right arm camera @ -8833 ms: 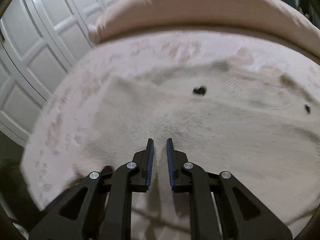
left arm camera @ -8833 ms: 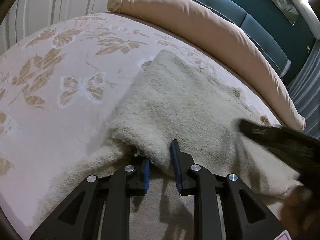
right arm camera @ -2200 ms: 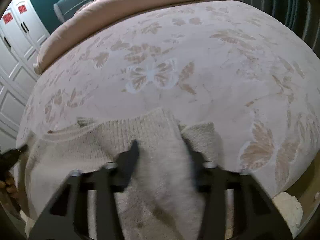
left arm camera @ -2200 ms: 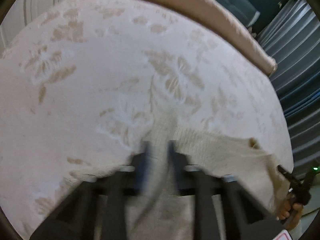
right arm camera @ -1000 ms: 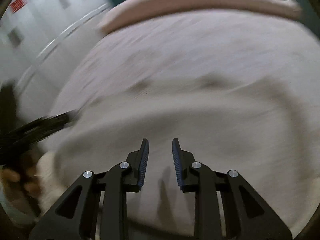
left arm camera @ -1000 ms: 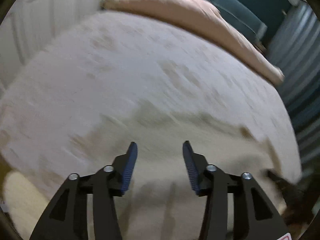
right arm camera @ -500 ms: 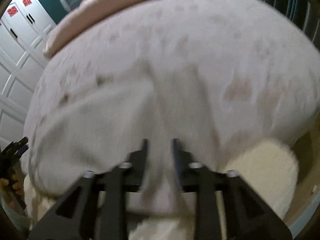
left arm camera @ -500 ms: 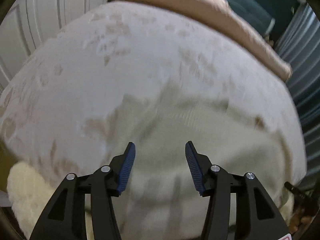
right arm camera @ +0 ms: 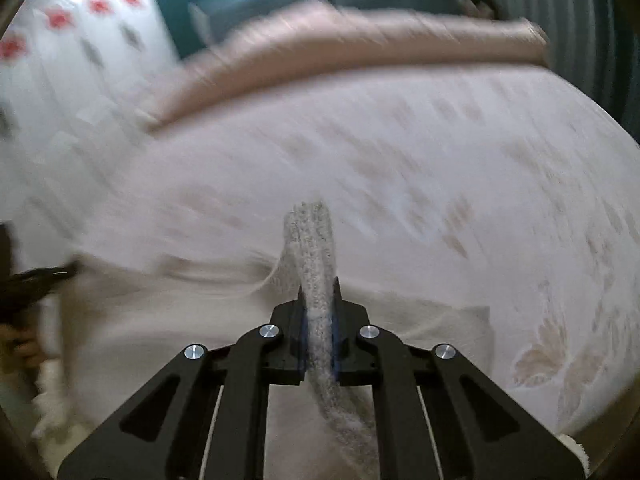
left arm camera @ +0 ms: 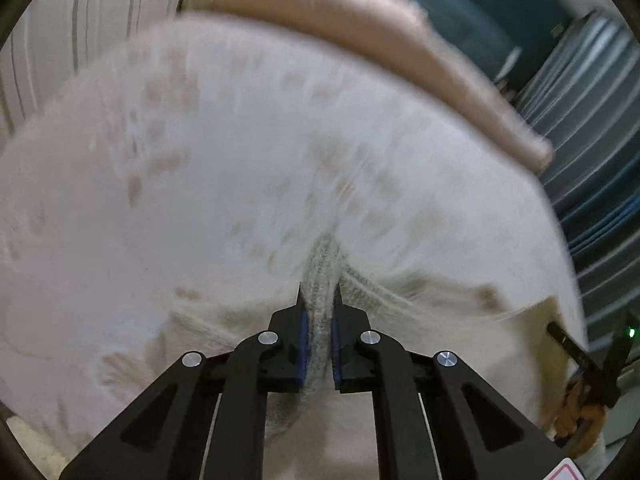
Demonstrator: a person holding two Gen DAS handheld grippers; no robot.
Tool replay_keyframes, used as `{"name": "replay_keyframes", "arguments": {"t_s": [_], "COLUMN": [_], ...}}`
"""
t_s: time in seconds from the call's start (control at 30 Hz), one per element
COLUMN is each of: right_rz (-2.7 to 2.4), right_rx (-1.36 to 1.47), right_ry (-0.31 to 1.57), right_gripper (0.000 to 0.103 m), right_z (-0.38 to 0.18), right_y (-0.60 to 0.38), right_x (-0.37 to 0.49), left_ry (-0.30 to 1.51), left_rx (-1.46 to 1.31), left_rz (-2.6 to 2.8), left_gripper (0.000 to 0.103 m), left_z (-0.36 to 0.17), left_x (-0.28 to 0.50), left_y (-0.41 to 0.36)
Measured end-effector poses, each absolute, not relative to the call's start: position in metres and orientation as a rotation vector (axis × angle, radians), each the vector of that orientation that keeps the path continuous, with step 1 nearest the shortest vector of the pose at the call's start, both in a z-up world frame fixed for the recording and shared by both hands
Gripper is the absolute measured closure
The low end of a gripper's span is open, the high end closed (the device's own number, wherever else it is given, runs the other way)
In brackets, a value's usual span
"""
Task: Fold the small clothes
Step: 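Grasp the sweater edge with both tools, fold it over, release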
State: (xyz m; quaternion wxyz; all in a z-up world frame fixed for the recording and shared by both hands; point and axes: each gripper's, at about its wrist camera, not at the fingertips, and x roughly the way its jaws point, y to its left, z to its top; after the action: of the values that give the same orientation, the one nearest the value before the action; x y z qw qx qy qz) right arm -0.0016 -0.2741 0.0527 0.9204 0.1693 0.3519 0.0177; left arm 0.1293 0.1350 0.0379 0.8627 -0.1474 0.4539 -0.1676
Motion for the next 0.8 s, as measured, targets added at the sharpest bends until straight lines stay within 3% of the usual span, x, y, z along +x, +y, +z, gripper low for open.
{"name": "replay_keyframes", "arguments": {"t_s": [0.1, 0.2, 0.27, 0.4, 0.5, 0.6, 0.73, 0.8], "right_rz": [0.149, 0.037, -0.049, -0.180, -0.294, -0.406, -0.212, 0.006], "right_rx": [0.386, 0.393, 0.422, 0.460, 0.329, 0.256, 0.296, 0.304], "right_ry": [0.587, 0.587, 0.644, 0.940, 0.993, 0.924, 0.887, 0.950], "right_gripper": [0.095, 0.095, 0.095, 0.094, 0.088, 0.080, 0.080, 0.080], "right_z": [0.101, 0.106, 0.079, -0.017, -0.029, 0.003, 0.031, 0.025], "right_y": [-0.278, -0.297, -0.316, -0.332, -0.314, -0.294, -0.243, -0.186], "right_x": [-0.045, -0.035, -0.010, 0.044, 0.043, 0.026, 0.023, 0.031], "left_ry": [0.829, 0.803, 0.833, 1.035, 1.105, 1.043, 0.946, 0.951], "left_rx": [-0.362, -0.330, -0.308, -0.236, -0.160, -0.148, -0.109, -0.158], "left_rz": [-0.413, -0.377, -0.339, -0.246, -0.188, -0.141, -0.115, -0.187], "left_gripper": [0.096, 0.096, 0.096, 0.095, 0.092, 0.080, 0.080, 0.068], "left_z": [0.092, 0.110, 0.097, 0.015, -0.021, 0.000, 0.043, 0.052], "left_x": [0.097, 0.093, 0.112, 0.156, 0.155, 0.137, 0.112, 0.103], "left_y": [0.151, 0.153, 0.149, 0.127, 0.115, 0.120, 0.119, 0.110]}}
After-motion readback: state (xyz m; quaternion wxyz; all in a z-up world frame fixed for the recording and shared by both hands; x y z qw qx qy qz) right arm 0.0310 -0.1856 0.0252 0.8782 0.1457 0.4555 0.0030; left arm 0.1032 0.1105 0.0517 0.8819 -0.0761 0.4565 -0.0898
